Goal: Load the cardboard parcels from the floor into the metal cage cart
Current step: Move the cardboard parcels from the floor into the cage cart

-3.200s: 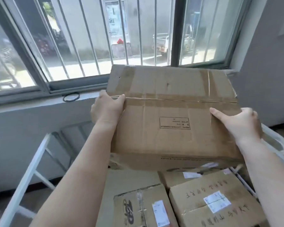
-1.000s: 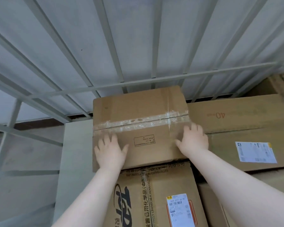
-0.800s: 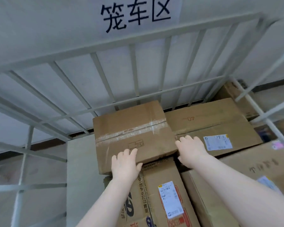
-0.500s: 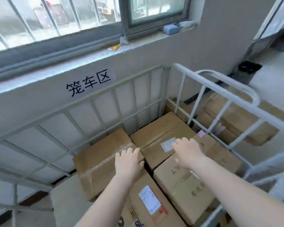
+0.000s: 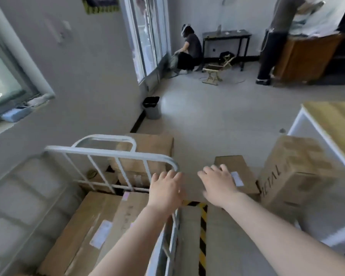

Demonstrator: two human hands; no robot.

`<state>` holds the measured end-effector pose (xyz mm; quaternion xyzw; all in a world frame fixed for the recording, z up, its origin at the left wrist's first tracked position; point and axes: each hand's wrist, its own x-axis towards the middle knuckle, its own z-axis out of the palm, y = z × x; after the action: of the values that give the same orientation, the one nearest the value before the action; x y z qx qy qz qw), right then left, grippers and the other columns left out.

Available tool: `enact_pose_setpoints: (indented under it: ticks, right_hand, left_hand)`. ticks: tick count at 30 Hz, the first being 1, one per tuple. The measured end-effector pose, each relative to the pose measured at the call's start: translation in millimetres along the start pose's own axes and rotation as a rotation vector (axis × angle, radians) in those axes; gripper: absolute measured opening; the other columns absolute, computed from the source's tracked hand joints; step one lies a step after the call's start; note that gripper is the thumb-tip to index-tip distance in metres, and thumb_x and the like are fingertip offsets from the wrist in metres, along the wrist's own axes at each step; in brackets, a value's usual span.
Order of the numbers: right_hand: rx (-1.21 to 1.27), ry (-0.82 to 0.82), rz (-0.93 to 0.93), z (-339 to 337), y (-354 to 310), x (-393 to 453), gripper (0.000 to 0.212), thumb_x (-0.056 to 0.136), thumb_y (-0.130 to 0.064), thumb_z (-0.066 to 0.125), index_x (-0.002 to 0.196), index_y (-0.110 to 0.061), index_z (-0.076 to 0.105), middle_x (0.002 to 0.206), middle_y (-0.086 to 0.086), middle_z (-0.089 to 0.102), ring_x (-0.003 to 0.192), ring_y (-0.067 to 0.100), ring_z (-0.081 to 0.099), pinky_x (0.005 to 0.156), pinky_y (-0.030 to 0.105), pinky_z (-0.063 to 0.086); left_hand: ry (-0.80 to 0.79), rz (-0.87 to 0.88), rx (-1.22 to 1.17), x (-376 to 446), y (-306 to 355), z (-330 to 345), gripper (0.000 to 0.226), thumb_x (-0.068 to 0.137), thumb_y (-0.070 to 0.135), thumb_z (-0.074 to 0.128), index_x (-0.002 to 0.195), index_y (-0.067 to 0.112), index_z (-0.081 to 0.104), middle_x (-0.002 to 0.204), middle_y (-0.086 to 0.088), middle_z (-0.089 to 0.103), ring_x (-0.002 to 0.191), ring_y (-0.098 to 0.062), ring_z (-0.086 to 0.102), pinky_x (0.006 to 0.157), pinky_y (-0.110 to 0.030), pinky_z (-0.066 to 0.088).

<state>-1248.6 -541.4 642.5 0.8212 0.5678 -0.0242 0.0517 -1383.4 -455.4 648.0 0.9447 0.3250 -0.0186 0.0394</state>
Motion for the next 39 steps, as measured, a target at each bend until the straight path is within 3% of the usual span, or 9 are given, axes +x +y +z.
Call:
enact_pose_setpoints:
  ticks: [9, 12, 22, 26, 35, 37, 39]
  right_hand:
    - [0.091, -0.152, 0.352, 42, 229, -11, 0.041, 0.09, -0.036, 0.052, 0.127, -0.019, 0.047, 0.128, 0.001, 0.049, 0.123, 0.024, 0.043, 0.1, 0.039, 0.028]
    - [0.117, -0.191, 0.451, 55, 281, -2, 0.037, 0.09, -0.037, 0.051, 0.122, -0.019, 0.049, 0.126, 0.0, 0.05, 0.123, 0.023, 0.044, 0.1, 0.038, 0.028]
    - [0.334, -0.294, 0.872, 97, 432, 59, 0.056, 0.093, -0.047, 0.045, 0.143, -0.02, 0.036, 0.151, 0.003, 0.035, 0.136, 0.025, 0.037, 0.111, 0.041, 0.026]
    - [0.422, -0.34, 0.977, 126, 487, 81, 0.058, 0.092, -0.048, 0.049, 0.141, -0.019, 0.038, 0.149, 0.003, 0.035, 0.133, 0.028, 0.04, 0.107, 0.044, 0.036]
    - [0.495, -0.418, 1.087, 204, 561, 107, 0.058, 0.095, -0.046, 0.044, 0.143, -0.017, 0.032, 0.15, 0.007, 0.029, 0.135, 0.029, 0.035, 0.107, 0.043, 0.033]
    - [0.477, -0.395, 1.131, 217, 569, 104, 0.069, 0.09, -0.053, 0.049, 0.145, -0.016, 0.026, 0.15, 0.009, 0.026, 0.135, 0.03, 0.031, 0.104, 0.043, 0.035]
    - [0.542, -0.35, 1.23, 227, 575, 102, 0.09, 0.083, -0.062, 0.054, 0.149, -0.017, 0.014, 0.15, 0.009, 0.027, 0.135, 0.03, 0.032, 0.101, 0.043, 0.037]
  left_hand:
    - [-0.172, 0.224, 0.02, 157, 183, 33, 0.048, 0.095, 0.039, 0.041, 0.14, 0.023, 0.038, 0.137, 0.001, 0.047, 0.128, -0.025, 0.042, 0.104, -0.036, 0.027]
    - [-0.22, 0.281, 0.049, 199, 218, 44, 0.049, 0.095, 0.04, 0.04, 0.141, 0.023, 0.036, 0.136, 0.001, 0.047, 0.127, -0.024, 0.043, 0.104, -0.035, 0.027]
    - [-0.297, 0.589, 0.09, 381, 328, 81, 0.043, 0.094, 0.034, 0.04, 0.134, 0.02, 0.041, 0.131, -0.001, 0.05, 0.124, -0.024, 0.045, 0.099, -0.036, 0.032]
    - [-0.351, 0.664, 0.102, 432, 375, 107, 0.042, 0.096, 0.03, 0.038, 0.136, 0.017, 0.04, 0.133, -0.004, 0.049, 0.126, -0.026, 0.043, 0.102, -0.037, 0.031]
    - [-0.492, 0.518, 0.106, 486, 447, 189, 0.039, 0.098, 0.031, 0.035, 0.132, 0.014, 0.04, 0.13, -0.006, 0.051, 0.123, -0.025, 0.046, 0.096, -0.036, 0.035]
    - [-0.514, 0.412, 0.054, 488, 454, 203, 0.049, 0.097, 0.03, 0.036, 0.141, 0.012, 0.029, 0.126, -0.007, 0.054, 0.119, -0.026, 0.05, 0.093, -0.035, 0.039]
    - [-0.576, 0.252, -0.099, 486, 459, 216, 0.069, 0.096, 0.031, 0.039, 0.151, 0.012, 0.002, 0.119, -0.008, 0.059, 0.111, -0.027, 0.057, 0.087, -0.035, 0.045]
